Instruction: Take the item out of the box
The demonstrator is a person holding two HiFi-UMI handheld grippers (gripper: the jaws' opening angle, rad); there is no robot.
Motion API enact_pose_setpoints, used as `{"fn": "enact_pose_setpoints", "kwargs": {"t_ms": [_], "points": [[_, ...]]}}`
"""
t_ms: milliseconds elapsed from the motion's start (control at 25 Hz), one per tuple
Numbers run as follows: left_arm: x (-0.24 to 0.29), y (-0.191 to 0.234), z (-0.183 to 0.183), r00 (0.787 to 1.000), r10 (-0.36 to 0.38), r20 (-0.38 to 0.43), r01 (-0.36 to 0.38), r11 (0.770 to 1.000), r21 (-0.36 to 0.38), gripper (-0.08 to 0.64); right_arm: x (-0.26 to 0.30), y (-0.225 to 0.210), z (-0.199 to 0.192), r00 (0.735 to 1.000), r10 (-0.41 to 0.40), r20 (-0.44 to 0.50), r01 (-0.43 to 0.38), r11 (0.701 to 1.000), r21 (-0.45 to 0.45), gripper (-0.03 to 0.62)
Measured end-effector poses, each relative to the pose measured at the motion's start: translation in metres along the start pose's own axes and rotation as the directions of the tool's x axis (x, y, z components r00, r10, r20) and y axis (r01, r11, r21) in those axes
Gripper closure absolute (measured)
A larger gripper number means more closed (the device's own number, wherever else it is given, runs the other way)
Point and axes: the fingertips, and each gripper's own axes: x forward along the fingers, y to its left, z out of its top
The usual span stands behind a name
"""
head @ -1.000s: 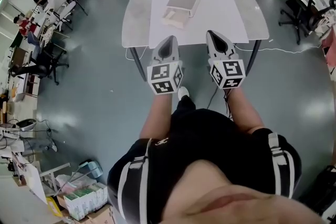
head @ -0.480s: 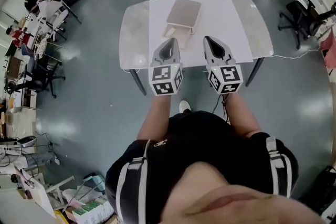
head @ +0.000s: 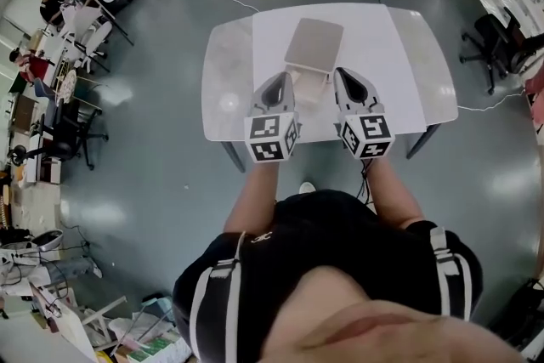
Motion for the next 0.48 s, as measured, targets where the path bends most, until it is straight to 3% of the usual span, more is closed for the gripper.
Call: {"fn": "enact_pose_setpoints", "kwargs": {"t_ms": [480], "points": [[0.062, 0.020, -0.007, 0.999, 0.020, -0.043, -0.019, 1.000, 0.018, 0.548, 0.057, -0.035, -0.002, 1.000, 0.013, -0.016, -0.013, 1.000, 0.000, 0.580]]}}
